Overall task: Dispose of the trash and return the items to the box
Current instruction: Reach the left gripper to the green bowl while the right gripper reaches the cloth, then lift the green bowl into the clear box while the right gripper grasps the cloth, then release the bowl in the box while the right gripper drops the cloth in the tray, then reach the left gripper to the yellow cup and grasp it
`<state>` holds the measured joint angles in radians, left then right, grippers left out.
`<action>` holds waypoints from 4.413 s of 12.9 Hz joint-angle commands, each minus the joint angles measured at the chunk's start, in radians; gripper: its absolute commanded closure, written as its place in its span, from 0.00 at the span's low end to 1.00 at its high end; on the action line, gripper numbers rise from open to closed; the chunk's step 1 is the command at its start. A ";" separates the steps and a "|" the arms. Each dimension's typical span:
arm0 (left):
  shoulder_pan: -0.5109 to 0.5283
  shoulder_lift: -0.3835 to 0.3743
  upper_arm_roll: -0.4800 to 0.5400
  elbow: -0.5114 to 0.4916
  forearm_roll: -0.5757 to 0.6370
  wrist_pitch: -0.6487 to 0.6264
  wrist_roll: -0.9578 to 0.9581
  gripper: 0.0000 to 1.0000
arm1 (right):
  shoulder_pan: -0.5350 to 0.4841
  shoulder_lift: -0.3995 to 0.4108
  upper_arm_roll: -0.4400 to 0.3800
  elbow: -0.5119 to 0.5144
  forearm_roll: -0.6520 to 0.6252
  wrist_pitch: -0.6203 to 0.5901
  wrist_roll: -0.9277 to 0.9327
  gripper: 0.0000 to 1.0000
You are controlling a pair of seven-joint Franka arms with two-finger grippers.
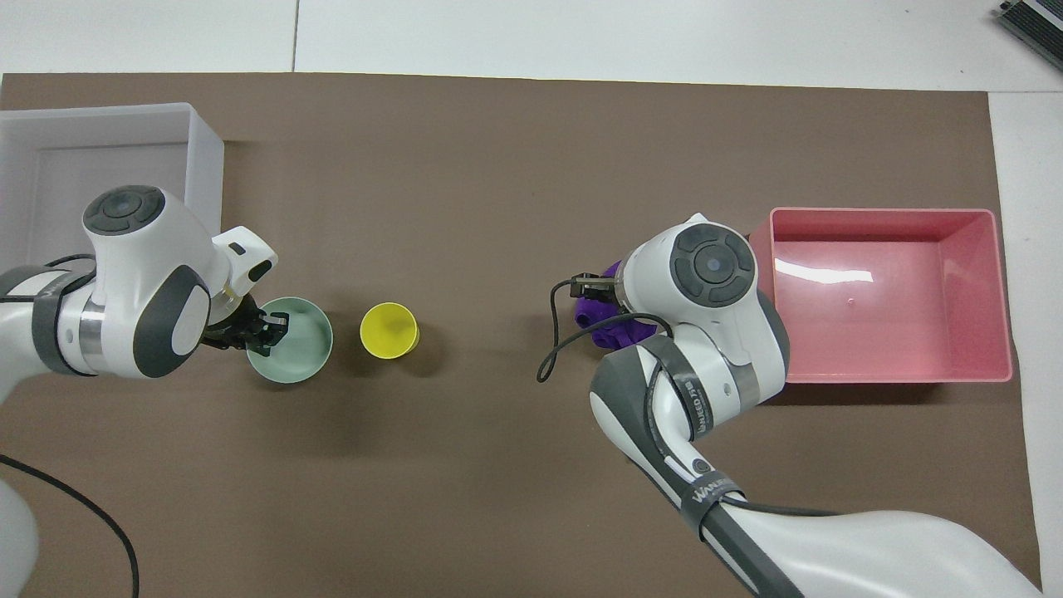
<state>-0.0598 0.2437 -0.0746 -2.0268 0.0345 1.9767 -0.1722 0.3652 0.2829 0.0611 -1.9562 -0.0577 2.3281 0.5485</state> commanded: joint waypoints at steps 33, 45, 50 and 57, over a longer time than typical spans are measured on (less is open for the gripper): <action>0.325 0.290 0.012 0.461 0.007 0.136 0.365 1.00 | -0.543 -0.295 -0.003 -0.155 -0.004 -0.150 -0.268 1.00; 0.183 0.131 -0.005 0.600 -0.002 -0.192 0.349 0.00 | -0.427 -0.288 0.013 0.307 -0.001 -0.571 -0.245 0.00; 0.028 0.072 -0.019 0.583 -0.019 -0.326 0.289 0.00 | -0.404 -0.274 0.013 0.427 0.073 -0.734 -0.217 0.00; -0.129 0.025 -0.017 0.271 -0.137 -0.147 0.287 0.00 | -0.416 -0.297 0.011 0.379 0.072 -0.745 -0.242 0.00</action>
<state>-0.1541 0.3300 -0.1067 -1.6428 -0.0874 1.7653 0.1182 -0.0389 -0.0057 0.0669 -1.5696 0.0003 1.5957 0.3159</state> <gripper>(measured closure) 0.000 0.000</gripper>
